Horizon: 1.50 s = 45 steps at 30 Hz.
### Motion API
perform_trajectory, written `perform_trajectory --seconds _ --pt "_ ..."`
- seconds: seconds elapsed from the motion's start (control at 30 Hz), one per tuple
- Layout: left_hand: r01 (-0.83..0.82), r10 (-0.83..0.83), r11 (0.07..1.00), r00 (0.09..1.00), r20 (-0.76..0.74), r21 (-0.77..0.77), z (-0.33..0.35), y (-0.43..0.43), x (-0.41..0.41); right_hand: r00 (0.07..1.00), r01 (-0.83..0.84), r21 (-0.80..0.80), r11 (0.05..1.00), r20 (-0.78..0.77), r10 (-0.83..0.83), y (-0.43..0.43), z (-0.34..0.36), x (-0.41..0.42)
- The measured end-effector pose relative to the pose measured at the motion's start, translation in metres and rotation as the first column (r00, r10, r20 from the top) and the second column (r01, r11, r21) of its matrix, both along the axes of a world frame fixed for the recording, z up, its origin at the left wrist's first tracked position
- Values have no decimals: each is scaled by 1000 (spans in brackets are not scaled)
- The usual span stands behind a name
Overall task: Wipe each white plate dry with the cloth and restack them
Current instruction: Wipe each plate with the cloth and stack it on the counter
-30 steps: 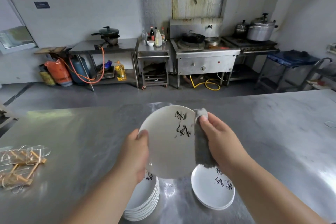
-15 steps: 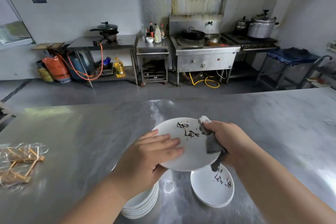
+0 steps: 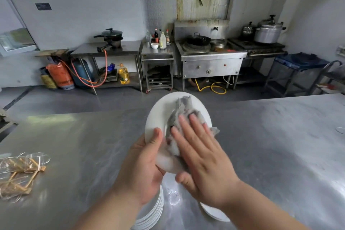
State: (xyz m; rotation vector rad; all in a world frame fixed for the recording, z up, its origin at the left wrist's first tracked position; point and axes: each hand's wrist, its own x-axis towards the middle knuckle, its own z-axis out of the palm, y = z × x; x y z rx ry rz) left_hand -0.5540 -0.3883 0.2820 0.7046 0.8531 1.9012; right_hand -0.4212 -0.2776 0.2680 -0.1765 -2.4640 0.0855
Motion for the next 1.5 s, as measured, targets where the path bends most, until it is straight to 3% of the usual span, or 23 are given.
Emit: perform_trajectory --seconds 0.17,0.3,0.4,0.6,0.83,1.0,1.2,1.37,1.5 --pt "16 -15 999 1000 20 -47 3 4 5 987 160 -110 981 20 -158 15 25 -5" --pt "9 2 998 989 150 -68 16 14 -1 999 -41 37 998 33 40 -9 17 -12" --pt "51 -29 992 981 191 -112 13 12 -8 992 -79 94 992 103 69 -7 5 3" --pt "42 -14 990 979 203 -135 2 12 5 978 193 -49 980 87 -189 13 19 5" --pt "105 -61 979 969 239 -175 10 11 -9 988 -108 94 990 122 96 9 -1 12" --pt "26 18 971 984 177 -238 0 10 3 992 32 -24 999 125 -28 36 14 14" --pt "53 -44 964 998 37 -262 4 11 13 989 -37 76 996 146 26 38 47 -6" --pt "-48 70 984 990 124 -173 17 15 5 995 98 -219 971 14 -97 34 34 9" --pt "-80 110 976 984 137 -205 18 15 4 993 98 -330 939 -26 -113 7 -5 18"
